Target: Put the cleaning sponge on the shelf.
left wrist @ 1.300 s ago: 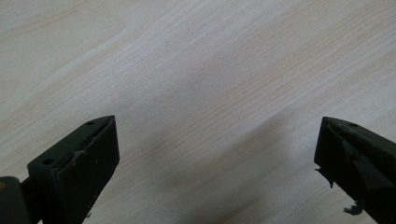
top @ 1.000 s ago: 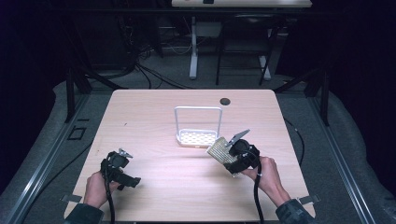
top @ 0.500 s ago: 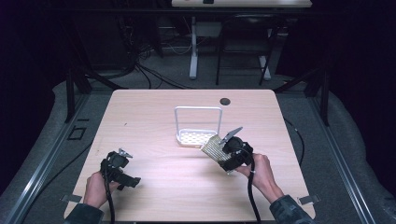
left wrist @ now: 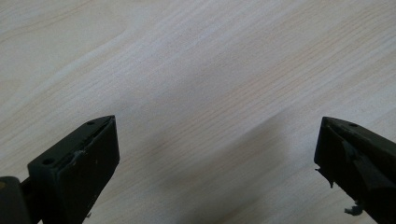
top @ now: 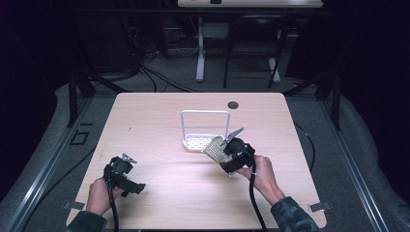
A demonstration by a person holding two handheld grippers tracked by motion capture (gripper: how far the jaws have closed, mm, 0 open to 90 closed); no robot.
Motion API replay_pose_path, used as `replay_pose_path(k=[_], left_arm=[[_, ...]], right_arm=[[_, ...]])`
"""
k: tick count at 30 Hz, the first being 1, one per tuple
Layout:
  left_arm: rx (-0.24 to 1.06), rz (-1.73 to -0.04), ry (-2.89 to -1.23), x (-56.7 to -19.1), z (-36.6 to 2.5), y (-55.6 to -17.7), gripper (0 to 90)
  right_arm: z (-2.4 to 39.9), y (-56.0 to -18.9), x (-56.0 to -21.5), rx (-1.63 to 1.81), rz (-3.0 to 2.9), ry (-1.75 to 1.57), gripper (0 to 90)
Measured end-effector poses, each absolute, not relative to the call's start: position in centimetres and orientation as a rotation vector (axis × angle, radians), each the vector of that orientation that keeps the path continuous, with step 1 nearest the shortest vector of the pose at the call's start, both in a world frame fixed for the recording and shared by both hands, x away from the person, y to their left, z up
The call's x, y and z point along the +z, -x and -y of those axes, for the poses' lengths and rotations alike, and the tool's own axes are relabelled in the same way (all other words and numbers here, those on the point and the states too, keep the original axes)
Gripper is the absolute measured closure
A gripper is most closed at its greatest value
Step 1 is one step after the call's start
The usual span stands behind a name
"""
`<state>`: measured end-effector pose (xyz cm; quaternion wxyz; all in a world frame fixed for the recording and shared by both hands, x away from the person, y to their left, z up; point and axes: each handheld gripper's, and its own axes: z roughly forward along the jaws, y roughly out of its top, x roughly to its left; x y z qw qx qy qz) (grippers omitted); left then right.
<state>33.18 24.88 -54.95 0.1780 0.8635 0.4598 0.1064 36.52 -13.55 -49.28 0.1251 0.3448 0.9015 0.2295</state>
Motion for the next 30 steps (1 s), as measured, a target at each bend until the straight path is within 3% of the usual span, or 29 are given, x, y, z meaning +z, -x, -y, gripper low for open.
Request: replay_pose_path(k=[30], left_arm=[[0.301,-1.292,-2.444,-54.9,-24.9,-33.1,0.0]], right_arm=[[8.8,-40.4,-50.8,0.655,-2.52,-0.925,37.0]])
